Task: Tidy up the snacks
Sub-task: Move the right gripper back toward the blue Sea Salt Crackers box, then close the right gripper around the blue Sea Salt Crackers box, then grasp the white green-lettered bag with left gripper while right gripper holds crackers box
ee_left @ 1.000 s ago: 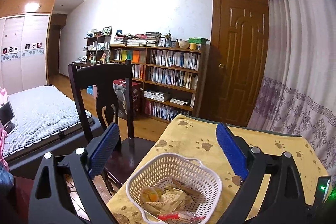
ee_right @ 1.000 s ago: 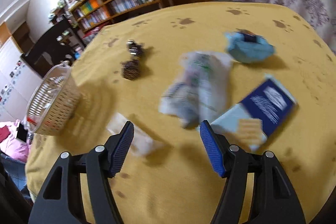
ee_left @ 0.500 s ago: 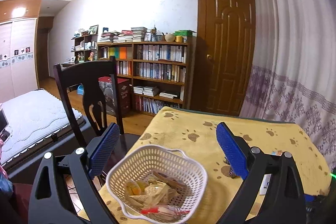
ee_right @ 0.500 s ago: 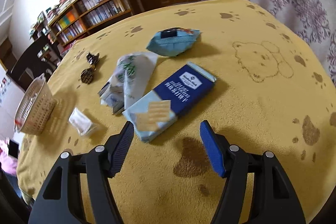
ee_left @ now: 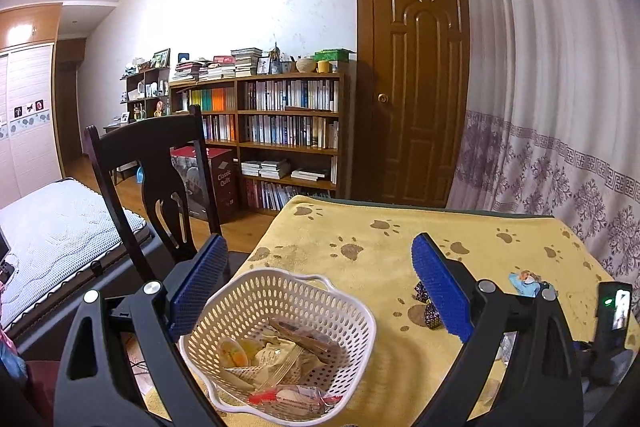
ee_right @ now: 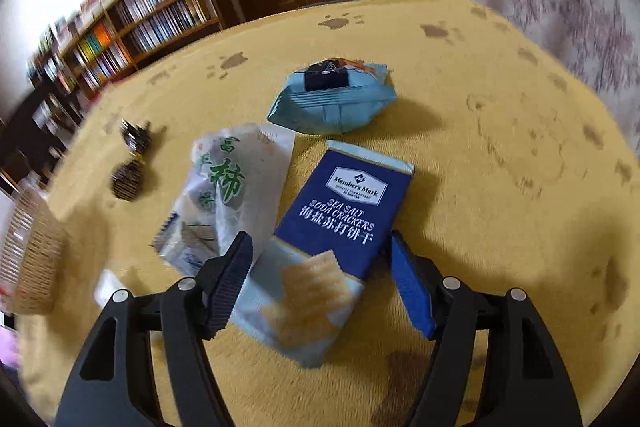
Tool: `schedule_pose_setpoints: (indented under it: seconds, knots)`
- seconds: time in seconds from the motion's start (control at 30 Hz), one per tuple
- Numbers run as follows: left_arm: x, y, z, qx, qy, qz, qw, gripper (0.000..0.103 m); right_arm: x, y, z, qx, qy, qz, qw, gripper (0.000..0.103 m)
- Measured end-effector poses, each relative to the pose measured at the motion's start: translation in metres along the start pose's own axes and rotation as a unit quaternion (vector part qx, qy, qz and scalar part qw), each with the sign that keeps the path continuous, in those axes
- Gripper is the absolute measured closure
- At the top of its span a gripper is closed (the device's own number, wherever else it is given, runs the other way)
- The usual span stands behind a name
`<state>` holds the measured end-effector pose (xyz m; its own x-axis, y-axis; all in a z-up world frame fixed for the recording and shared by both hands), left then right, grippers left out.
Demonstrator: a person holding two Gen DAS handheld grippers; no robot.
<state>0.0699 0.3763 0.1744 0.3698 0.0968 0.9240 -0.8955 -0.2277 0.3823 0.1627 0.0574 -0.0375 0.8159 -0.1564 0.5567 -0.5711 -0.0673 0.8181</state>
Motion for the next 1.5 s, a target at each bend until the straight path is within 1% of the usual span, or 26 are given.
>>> schedule_pose_setpoints:
  seconds: [0.1,0.2,0.4,0.67,0.8,0.9,1.07,1.2,1.4,1.5]
  knots:
    - [0.000,0.000,0.000,0.000,0.000,0.000,1.0000,0.008,-0.001,-0.001,-0.002,-0.025,0.027,0.008,0.999,0.035]
    - [-0.002,-0.002,0.001,-0.002,-0.002,-0.002,1.0000,0.008,-0.003,0.002,0.003,-0.028,0.038,0.011,0.999,0.036]
    - [-0.007,-0.006,0.011,-0.007,-0.013,-0.010,0.9998,0.008,-0.008,0.011,0.027,-0.023,0.032,0.011,0.999,0.046]
    - [-0.021,-0.018,0.037,-0.018,-0.040,-0.031,0.9986,0.008,-0.018,0.021,0.065,-0.043,0.027,0.018,0.999,0.048]
    - [-0.032,-0.025,0.057,-0.033,-0.061,-0.047,0.9965,0.008,-0.017,0.021,0.070,-0.035,0.027,0.019,0.999,0.048]
    - [-0.045,-0.032,0.075,-0.052,-0.080,-0.064,0.9933,0.008,-0.015,0.019,0.069,-0.033,0.030,0.020,0.999,0.047]
    - [-0.072,-0.047,0.103,-0.086,-0.100,-0.108,0.9854,0.008,-0.005,0.013,0.069,-0.029,0.028,0.021,0.999,0.047]
    - [-0.091,-0.061,0.127,-0.111,-0.111,-0.141,0.9776,0.008,-0.004,0.011,0.068,-0.026,0.032,0.022,0.999,0.047]
    - [-0.109,-0.089,0.168,-0.144,-0.115,-0.190,0.9643,0.008,-0.005,0.013,0.069,-0.016,0.027,0.026,0.999,0.049]
    - [-0.115,-0.099,0.188,-0.156,-0.123,-0.203,0.9587,0.008,-0.006,0.014,0.069,-0.011,0.027,0.028,0.999,0.049]
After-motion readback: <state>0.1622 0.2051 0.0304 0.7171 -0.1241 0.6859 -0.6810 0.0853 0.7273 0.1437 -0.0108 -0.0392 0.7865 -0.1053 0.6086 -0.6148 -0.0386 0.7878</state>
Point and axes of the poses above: each gripper's, at about its wrist camera, not at the fingertips, and y roughly against the way its jaws point, z to its right, x to its top, the point moved 6 cm from there along -y, roughly the way its jaws point, and after that the axes turned 4 degrees about -z, right-handed, at the moved point
